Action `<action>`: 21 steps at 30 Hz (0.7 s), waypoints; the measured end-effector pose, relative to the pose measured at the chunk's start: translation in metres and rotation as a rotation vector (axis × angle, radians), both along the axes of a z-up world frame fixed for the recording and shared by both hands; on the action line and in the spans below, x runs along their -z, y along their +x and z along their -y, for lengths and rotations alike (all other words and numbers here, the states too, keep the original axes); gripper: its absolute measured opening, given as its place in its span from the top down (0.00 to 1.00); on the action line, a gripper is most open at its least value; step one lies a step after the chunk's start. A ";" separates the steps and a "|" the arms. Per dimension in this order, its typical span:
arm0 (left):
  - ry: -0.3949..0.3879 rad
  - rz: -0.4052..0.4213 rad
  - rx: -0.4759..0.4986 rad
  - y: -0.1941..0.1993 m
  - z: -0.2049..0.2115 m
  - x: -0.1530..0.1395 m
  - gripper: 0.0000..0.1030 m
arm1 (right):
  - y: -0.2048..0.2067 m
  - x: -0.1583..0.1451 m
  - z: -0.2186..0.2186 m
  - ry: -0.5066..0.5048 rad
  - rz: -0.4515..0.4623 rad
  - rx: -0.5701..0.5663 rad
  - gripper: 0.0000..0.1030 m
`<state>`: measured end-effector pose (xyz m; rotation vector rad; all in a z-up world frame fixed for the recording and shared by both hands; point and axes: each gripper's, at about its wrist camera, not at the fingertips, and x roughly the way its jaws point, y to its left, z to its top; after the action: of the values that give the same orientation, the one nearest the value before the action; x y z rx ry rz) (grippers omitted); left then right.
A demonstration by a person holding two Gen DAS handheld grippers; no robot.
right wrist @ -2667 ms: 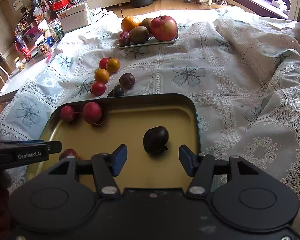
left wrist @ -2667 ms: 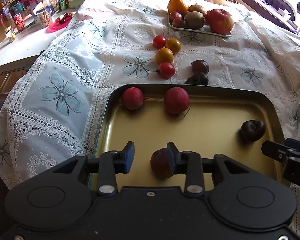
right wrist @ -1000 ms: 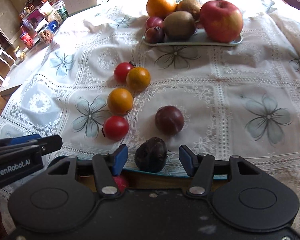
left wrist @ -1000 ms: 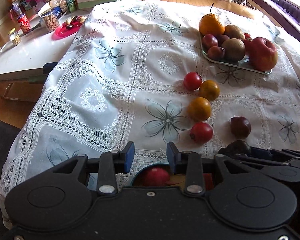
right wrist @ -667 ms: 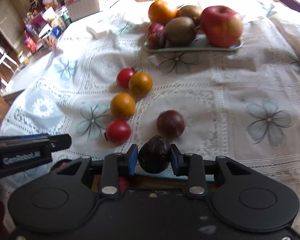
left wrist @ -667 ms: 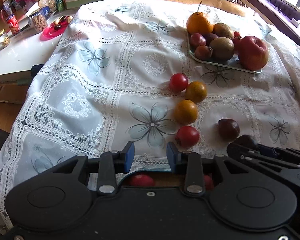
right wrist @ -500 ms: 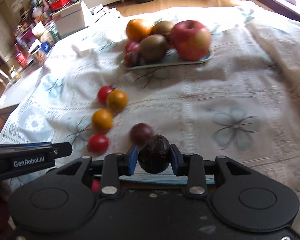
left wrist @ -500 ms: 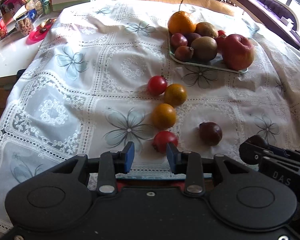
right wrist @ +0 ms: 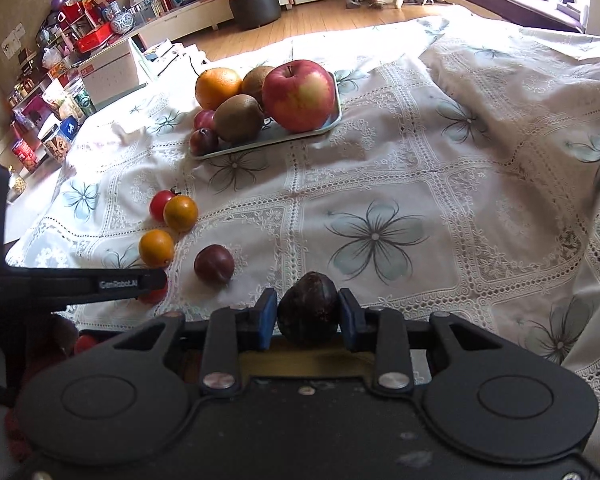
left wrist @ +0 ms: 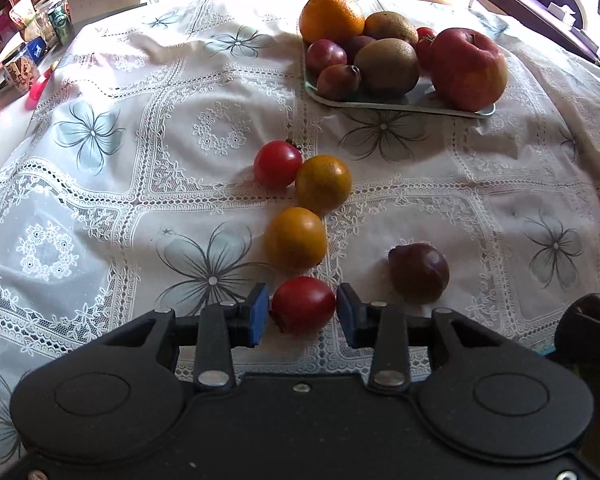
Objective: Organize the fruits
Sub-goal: 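Grasp another dark plum with the right gripper while the left gripper grasps a red cherry tomato, then lift the plum with the right gripper toward the tray while the left carries the tomato there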
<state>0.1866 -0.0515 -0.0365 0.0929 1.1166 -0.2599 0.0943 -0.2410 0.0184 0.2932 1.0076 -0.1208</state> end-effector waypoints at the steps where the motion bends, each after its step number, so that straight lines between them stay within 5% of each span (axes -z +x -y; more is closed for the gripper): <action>1: 0.000 -0.004 -0.004 0.001 -0.001 0.001 0.54 | -0.001 -0.001 0.000 -0.003 0.002 -0.003 0.67; 15: 0.030 0.001 -0.017 0.011 0.004 0.011 0.56 | 0.016 0.010 0.002 -0.002 -0.030 -0.014 0.75; 19: 0.018 0.002 -0.029 0.011 0.002 0.010 0.57 | 0.029 0.025 0.011 0.058 -0.085 -0.001 0.51; 21: 0.028 0.007 -0.033 0.009 0.002 0.008 0.57 | 0.031 0.031 0.013 0.082 -0.095 0.007 0.51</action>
<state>0.1960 -0.0534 -0.0446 0.0999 1.1138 -0.2145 0.1255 -0.2540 -0.0130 0.3685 1.1078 -0.1010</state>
